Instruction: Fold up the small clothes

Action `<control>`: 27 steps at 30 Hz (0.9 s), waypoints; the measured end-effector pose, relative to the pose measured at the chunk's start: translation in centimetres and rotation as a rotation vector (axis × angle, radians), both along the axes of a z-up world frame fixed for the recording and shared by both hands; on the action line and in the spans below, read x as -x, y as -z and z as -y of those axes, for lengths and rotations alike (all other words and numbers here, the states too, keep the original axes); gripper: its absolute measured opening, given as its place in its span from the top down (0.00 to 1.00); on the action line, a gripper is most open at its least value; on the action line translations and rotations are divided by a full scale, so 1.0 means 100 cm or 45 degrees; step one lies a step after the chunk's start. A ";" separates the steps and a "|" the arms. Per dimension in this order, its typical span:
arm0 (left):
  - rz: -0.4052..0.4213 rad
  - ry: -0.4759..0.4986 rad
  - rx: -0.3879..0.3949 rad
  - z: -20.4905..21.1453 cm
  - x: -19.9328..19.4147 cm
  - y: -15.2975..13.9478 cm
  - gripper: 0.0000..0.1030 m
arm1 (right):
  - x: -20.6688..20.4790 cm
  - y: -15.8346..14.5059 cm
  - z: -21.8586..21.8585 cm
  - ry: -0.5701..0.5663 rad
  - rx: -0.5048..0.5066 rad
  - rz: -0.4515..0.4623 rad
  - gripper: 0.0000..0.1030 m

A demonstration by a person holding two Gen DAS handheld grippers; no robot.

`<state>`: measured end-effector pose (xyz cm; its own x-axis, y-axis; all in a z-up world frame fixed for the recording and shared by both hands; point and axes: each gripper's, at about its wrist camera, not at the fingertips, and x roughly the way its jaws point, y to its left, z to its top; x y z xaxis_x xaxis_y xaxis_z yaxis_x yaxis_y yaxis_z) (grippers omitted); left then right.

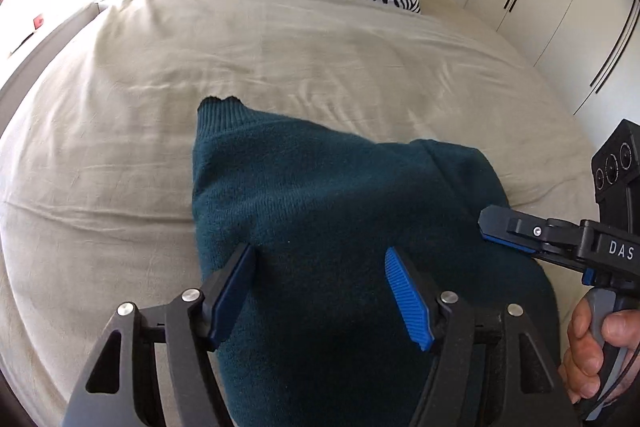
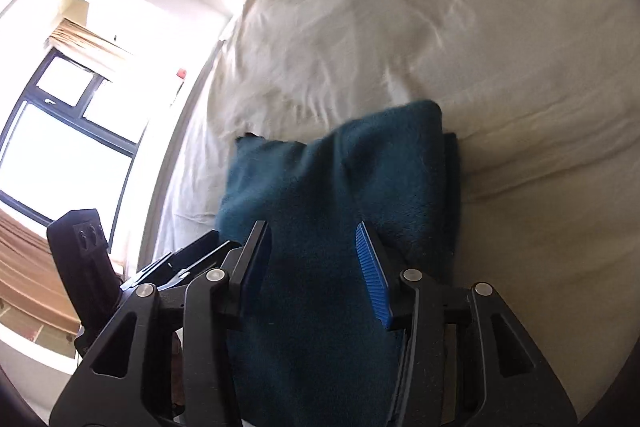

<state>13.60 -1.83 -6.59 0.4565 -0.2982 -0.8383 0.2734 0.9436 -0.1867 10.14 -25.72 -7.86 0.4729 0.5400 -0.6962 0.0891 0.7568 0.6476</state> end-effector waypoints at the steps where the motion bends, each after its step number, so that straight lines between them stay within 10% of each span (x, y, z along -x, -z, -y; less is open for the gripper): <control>1: 0.012 0.003 0.000 0.000 0.001 0.001 0.28 | -0.001 0.005 0.002 0.001 -0.030 0.019 0.59; 5: 0.045 0.030 -0.007 0.000 0.006 0.001 0.26 | 0.006 0.006 0.010 0.017 -0.088 0.060 0.59; 11: 0.268 -0.033 0.006 -0.013 0.050 -0.035 0.25 | 0.057 -0.040 0.017 0.098 0.213 0.210 0.57; 14: 0.455 -0.113 -0.084 -0.018 0.086 -0.059 0.02 | 0.094 -0.076 0.013 0.143 0.412 0.349 0.53; 21: 0.805 -0.259 -0.103 -0.036 0.166 -0.129 0.00 | 0.186 -0.164 -0.001 0.357 0.669 0.824 0.05; 27: 0.969 -0.343 -0.085 -0.053 0.208 -0.192 0.00 | 0.235 -0.229 -0.015 0.365 0.866 1.068 0.00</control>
<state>-7.15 3.47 12.58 0.9581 -0.0570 -0.2808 0.0647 0.9977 0.0179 -13.31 -24.20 15.03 0.9777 -0.0358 -0.2071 0.0458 0.9980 0.0434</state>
